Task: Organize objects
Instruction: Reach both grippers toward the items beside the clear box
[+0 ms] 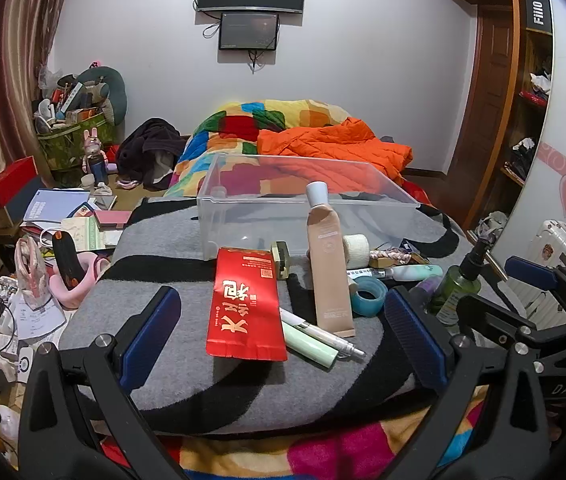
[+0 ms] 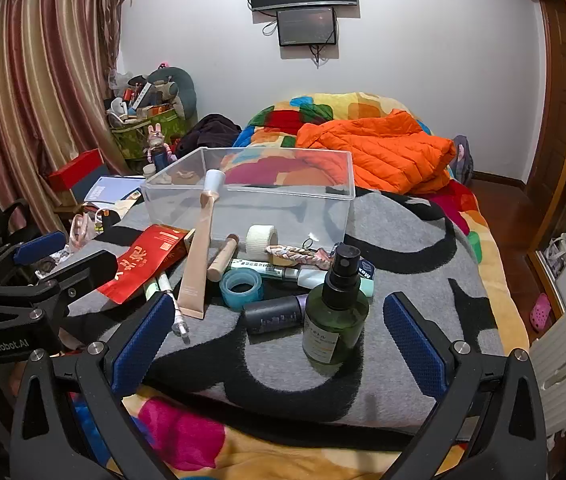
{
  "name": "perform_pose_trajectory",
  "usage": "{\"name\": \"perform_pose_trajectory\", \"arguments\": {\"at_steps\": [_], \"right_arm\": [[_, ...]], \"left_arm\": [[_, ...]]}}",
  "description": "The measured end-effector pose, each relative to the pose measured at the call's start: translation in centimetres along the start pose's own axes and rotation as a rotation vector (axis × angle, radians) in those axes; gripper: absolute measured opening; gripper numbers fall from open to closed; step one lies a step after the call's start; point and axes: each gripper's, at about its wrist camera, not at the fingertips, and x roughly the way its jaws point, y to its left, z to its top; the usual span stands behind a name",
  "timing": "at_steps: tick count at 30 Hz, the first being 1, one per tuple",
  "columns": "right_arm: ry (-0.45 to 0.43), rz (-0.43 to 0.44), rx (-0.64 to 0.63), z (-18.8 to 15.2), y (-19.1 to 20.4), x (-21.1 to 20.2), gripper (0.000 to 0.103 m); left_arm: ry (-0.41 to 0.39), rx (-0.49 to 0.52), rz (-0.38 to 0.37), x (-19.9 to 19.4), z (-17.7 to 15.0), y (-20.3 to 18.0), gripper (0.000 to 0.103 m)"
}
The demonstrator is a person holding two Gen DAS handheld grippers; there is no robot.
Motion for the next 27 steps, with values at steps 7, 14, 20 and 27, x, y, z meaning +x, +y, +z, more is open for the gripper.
{"name": "perform_pose_trajectory", "arguments": {"at_steps": [7, 14, 20, 27], "right_arm": [[-0.004, 0.0, -0.007, 0.02, 0.36, -0.22, 0.103], [-0.004, 0.0, -0.004, 0.06, 0.38, -0.24, 0.103], [-0.004, 0.0, 0.001, 0.07, 0.23, -0.24, 0.103], [0.001, 0.002, 0.01, -0.09, -0.05, -0.09, 0.103]], "left_arm": [[-0.005, 0.007, 0.006, -0.22, -0.21, -0.29, 0.103], [-0.004, 0.007, 0.006, -0.22, -0.22, -0.32, 0.103], [-0.002, 0.005, 0.006, -0.21, -0.28, -0.34, 0.103], [0.004, 0.002, 0.005, -0.01, -0.42, -0.23, 0.103]]}}
